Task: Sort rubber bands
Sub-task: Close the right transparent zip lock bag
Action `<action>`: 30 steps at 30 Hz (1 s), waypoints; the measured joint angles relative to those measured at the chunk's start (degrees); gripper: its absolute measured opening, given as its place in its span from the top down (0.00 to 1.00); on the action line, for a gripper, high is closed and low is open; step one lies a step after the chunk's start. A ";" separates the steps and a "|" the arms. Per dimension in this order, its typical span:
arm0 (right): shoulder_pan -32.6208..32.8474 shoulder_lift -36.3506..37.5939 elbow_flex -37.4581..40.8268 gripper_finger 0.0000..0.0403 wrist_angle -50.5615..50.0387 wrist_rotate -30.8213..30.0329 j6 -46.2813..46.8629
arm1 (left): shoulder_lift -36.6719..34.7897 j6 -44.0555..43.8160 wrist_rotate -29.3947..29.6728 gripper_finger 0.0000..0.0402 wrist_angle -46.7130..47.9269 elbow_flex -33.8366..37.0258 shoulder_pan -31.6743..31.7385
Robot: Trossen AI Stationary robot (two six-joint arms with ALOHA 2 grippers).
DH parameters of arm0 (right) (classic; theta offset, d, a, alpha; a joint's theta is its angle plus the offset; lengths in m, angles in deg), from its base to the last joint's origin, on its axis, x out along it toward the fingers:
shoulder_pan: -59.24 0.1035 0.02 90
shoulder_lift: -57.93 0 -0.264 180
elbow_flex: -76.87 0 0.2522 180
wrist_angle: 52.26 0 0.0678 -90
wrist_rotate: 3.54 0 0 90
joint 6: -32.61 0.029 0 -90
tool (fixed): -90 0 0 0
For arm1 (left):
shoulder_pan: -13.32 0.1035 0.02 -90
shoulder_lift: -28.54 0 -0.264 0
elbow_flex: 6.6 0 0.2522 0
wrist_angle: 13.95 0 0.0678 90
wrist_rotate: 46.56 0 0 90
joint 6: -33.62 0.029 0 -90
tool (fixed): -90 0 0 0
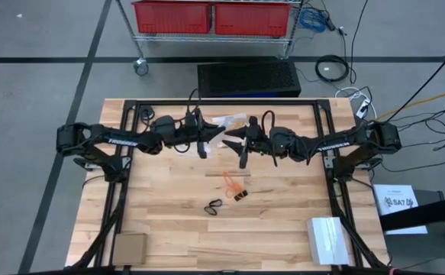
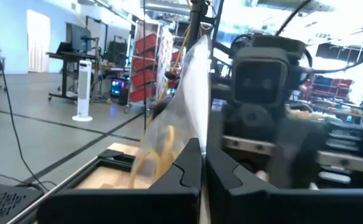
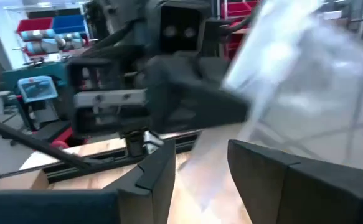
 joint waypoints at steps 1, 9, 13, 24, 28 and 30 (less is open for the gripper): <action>-0.26 0.00 -0.01 0.65 0.05 0.18 0.00 | 0.00 0.04 0.21 1.00 -0.20 0.00 -0.15; -1.38 -0.80 -0.01 0.65 0.16 1.44 1.99 | 0.00 0.08 0.13 1.00 -3.00 0.00 -0.64; -1.42 -1.68 -0.01 0.65 1.33 1.73 1.99 | 0.02 0.08 0.12 1.00 -3.35 0.00 -0.60; -2.10 -1.99 -0.01 0.88 3.85 2.90 0.78 | 0.00 0.17 0.84 1.00 -5.91 0.02 -0.62; -2.06 -1.99 -0.01 0.98 5.54 2.83 0.01 | 0.00 0.17 1.01 1.00 -7.44 0.02 -0.62; -1.98 -1.99 -0.01 0.99 5.86 2.85 0.27 | 0.00 0.17 1.02 1.00 -7.86 0.02 -0.62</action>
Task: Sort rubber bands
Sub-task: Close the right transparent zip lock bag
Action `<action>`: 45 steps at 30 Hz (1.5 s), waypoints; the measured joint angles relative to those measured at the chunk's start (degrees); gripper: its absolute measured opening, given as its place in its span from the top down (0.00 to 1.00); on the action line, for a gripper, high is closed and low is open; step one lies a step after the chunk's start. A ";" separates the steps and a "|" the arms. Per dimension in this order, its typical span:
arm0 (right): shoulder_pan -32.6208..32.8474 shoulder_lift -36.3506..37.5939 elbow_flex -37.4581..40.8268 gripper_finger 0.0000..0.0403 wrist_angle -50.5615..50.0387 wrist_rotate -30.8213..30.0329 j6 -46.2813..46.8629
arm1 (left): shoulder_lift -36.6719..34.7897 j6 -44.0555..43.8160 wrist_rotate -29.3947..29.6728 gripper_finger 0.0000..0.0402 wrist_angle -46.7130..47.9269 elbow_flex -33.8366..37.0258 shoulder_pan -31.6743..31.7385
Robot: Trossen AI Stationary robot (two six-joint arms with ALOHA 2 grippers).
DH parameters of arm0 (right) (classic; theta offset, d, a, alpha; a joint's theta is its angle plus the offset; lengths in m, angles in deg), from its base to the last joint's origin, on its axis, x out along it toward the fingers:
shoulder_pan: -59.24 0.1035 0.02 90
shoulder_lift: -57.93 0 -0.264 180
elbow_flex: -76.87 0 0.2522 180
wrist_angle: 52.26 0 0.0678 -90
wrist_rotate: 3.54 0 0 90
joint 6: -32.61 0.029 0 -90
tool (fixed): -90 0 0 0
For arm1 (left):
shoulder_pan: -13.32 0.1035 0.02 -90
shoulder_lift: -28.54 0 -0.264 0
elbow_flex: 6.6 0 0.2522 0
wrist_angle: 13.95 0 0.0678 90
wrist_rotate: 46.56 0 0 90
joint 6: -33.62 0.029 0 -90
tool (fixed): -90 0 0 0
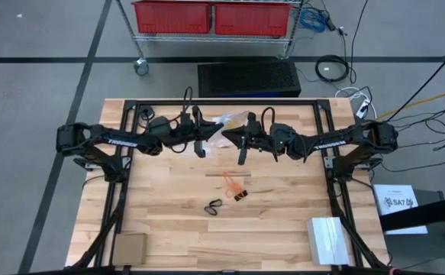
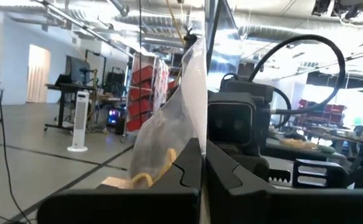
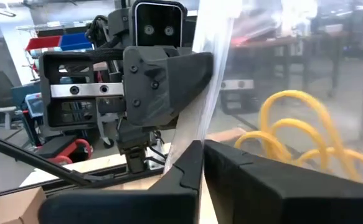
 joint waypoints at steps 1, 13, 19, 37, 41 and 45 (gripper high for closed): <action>0.06 0.00 0.00 0.99 0.00 0.00 0.02 | 0.00 0.02 0.00 1.00 -0.02 0.00 0.00; 0.15 0.02 -2.42 0.88 -1.12 2.99 1.55 | 0.00 0.02 -0.02 1.00 -0.16 -0.01 -0.01; 0.17 0.02 -7.36 0.76 -9.21 4.79 0.37 | 0.00 0.37 -0.04 1.00 -0.19 0.00 -0.63; 1.74 2.98 -13.33 1.00 -34.16 0.07 1.66 | 0.07 4.50 -1.87 0.95 3.47 0.00 -0.63; 2.98 3.96 -18.50 1.00 -47.16 -0.42 1.70 | 0.02 4.87 -3.52 0.87 5.57 0.00 -0.57; 3.87 4.15 -23.63 1.00 -56.50 -0.54 2.05 | 0.02 4.92 -4.26 0.78 7.49 0.00 -0.48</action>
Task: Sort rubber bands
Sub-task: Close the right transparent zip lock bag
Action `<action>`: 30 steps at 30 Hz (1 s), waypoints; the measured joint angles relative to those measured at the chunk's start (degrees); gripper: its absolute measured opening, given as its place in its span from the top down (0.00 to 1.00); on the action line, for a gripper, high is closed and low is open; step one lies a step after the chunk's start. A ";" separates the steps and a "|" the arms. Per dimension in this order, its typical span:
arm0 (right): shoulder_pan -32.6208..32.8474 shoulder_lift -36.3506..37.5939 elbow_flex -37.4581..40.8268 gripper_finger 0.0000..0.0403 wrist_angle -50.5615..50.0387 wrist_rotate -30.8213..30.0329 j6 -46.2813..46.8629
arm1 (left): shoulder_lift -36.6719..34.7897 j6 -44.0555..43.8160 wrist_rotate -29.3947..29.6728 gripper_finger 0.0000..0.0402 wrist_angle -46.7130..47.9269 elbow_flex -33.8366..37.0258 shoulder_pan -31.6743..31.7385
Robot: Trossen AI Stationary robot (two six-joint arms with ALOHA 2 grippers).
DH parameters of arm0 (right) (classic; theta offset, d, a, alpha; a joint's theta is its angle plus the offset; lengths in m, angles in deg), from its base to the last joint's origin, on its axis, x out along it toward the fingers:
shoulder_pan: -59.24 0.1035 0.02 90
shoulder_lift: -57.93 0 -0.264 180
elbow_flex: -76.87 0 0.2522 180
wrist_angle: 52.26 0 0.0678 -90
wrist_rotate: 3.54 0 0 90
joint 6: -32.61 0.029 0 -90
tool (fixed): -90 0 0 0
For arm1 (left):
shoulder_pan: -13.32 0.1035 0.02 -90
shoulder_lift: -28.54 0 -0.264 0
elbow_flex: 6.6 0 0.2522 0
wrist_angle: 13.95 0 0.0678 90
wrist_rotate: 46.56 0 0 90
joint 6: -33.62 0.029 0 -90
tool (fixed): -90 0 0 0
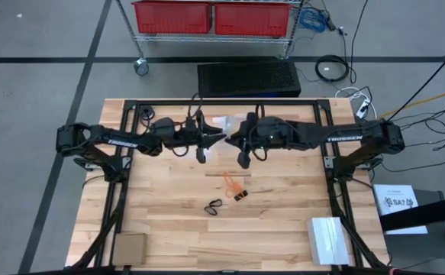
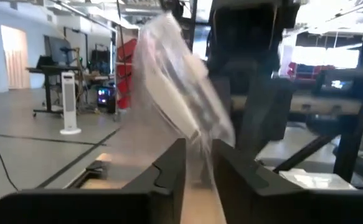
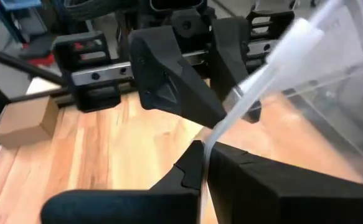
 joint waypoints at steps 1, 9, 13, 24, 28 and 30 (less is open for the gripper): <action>0.20 0.00 -1.19 1.00 -2.58 0.02 0.20 | 0.00 0.00 0.00 0.76 0.70 0.00 0.00; 0.69 0.00 -8.79 1.00 -24.95 0.60 2.14 | 0.00 0.21 -0.89 0.65 5.64 0.00 0.00; 0.69 0.02 -11.02 1.00 -33.64 0.59 2.23 | 0.00 1.51 -3.89 0.63 7.03 0.00 0.00; 0.69 -0.13 -11.50 1.00 -45.58 1.49 0.50 | -0.02 1.60 -9.46 0.63 15.95 -2.53 1.99; 0.98 -1.82 -11.50 1.00 -45.57 2.56 -1.41 | 0.00 7.39 -9.44 0.63 28.98 -7.84 2.35; 1.05 -3.27 -11.50 1.00 -45.62 3.90 -2.47 | -0.02 9.34 -9.48 0.63 33.39 -9.91 2.21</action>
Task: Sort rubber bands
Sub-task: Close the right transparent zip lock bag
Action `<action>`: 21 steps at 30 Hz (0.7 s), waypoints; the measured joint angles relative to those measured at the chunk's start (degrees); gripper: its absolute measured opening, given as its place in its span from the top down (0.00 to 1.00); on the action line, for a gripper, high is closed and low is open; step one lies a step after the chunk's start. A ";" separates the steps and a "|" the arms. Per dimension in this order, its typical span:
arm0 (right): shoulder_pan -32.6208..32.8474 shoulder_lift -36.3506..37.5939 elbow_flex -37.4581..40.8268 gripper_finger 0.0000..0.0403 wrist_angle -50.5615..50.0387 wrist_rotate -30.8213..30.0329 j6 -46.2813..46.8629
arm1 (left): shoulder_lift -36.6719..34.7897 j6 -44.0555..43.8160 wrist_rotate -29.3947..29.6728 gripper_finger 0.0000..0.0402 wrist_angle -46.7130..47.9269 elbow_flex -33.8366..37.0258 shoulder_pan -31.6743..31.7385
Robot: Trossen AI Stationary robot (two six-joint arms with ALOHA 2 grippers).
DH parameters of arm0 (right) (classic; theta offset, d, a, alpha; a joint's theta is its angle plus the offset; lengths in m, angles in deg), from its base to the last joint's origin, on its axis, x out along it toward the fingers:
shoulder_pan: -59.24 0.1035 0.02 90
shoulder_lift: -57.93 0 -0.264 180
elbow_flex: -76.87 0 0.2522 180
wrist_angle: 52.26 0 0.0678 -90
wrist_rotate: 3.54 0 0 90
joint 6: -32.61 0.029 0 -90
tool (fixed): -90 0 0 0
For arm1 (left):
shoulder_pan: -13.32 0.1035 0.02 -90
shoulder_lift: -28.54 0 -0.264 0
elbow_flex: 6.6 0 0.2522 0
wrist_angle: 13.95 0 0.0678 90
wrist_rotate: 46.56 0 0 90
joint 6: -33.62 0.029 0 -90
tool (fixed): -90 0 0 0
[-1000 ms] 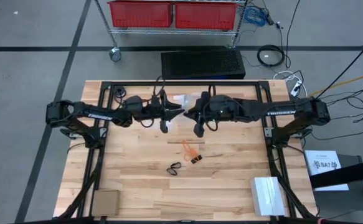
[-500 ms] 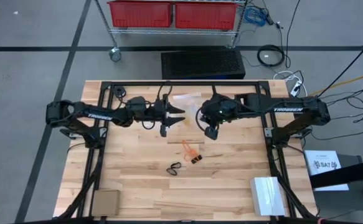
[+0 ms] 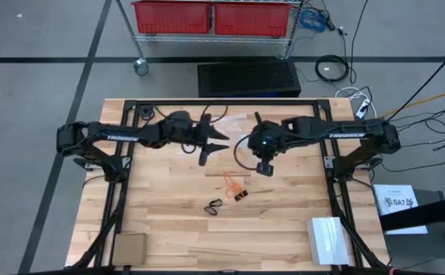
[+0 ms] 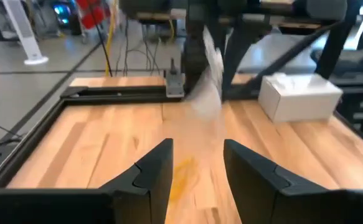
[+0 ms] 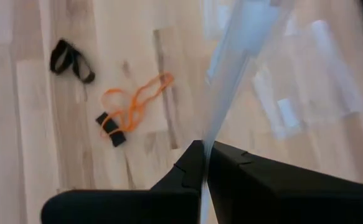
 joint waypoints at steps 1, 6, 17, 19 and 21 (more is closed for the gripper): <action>0.04 -0.65 0.00 1.00 0.03 0.18 -0.52 | 0.00 0.91 -0.04 0.63 1.51 -0.95 -0.01; 0.61 -2.59 0.02 1.00 0.12 1.19 -1.75 | 0.00 2.58 -0.26 0.63 5.90 -3.26 -0.09; 1.57 -2.58 0.02 1.00 -0.44 1.33 -2.43 | 0.00 0.00 -7.88 0.63 6.49 -3.69 -0.22; 1.56 -2.58 0.02 1.00 -0.44 1.30 -2.58 | 0.00 -0.97 -8.88 0.63 6.53 -4.32 -0.22; 1.56 -2.58 0.02 1.00 -0.42 1.28 -2.78 | 0.00 -1.30 -8.90 0.63 6.99 -5.24 -0.22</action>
